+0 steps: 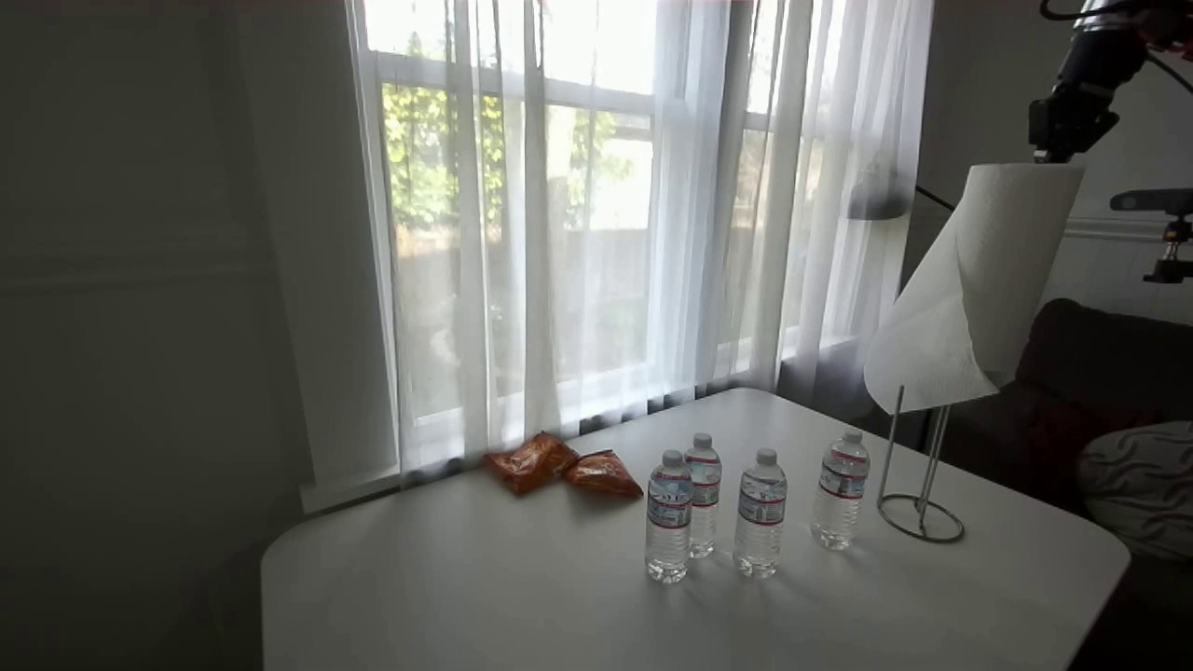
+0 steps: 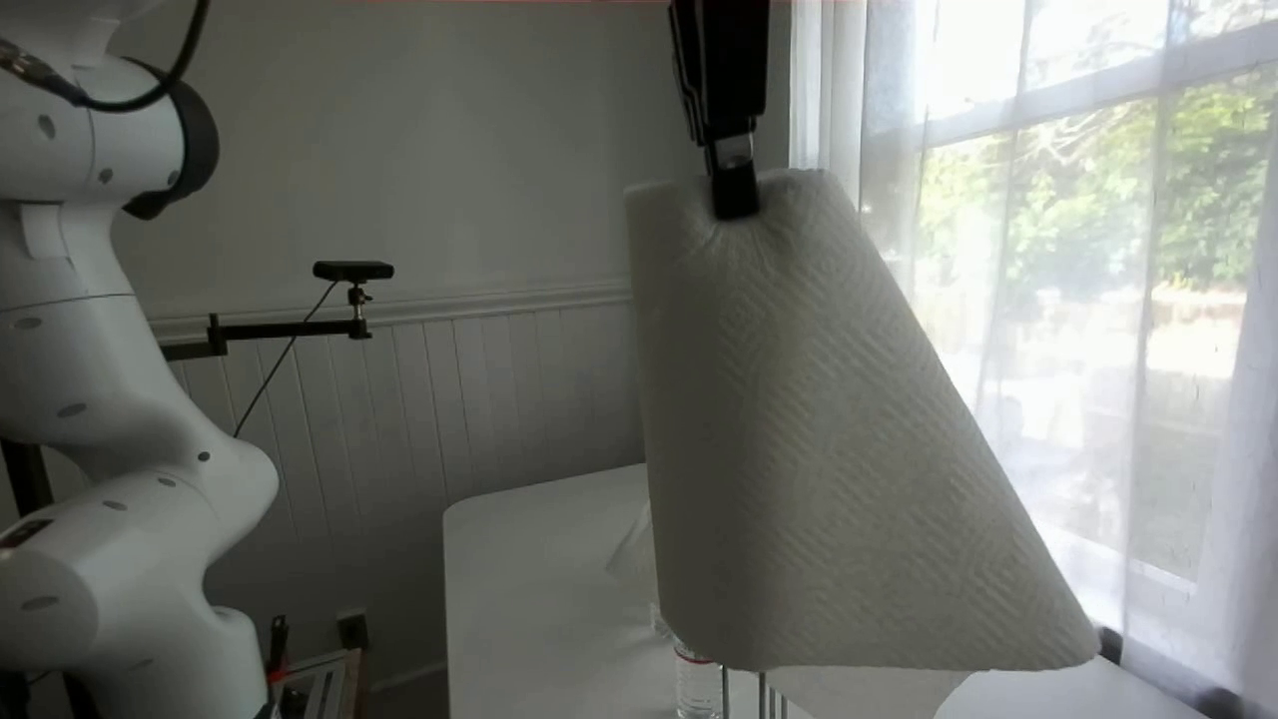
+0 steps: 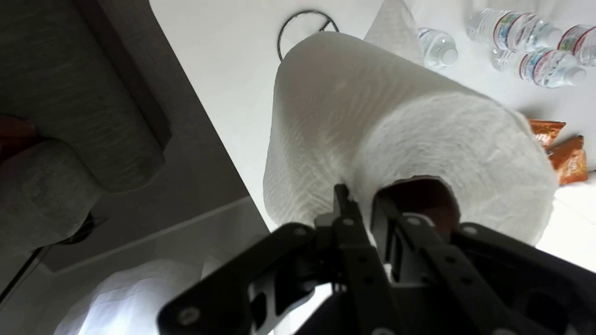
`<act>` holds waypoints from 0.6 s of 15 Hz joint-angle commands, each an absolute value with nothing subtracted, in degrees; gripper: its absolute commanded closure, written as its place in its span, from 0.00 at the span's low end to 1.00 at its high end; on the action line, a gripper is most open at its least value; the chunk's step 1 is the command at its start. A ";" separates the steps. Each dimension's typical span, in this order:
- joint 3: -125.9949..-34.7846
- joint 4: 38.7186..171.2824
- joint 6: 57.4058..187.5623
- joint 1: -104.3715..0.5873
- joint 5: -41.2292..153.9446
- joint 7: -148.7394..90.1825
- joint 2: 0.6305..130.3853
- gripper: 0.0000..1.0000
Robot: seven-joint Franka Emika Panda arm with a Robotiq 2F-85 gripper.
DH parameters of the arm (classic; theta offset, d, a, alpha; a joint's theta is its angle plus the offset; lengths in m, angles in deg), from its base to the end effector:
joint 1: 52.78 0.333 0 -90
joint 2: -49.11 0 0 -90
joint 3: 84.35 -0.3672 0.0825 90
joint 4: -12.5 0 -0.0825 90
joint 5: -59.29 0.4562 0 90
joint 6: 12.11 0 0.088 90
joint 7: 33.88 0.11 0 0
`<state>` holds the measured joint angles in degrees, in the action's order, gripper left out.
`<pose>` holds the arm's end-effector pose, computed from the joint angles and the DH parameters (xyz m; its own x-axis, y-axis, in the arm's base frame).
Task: Put the paper towel roll on the silver stand.
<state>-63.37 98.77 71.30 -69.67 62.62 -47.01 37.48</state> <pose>0.4078 -0.3471 0.8069 0.8977 -0.4086 0.1652 -0.3982 -0.9126 -0.0930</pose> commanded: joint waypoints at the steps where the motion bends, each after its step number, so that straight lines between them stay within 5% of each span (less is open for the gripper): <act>1: -63.29 101.14 72.21 -69.05 64.87 -46.48 35.85 0.97; 9: -63.65 103.36 76.65 -68.55 64.13 -47.59 35.63 0.97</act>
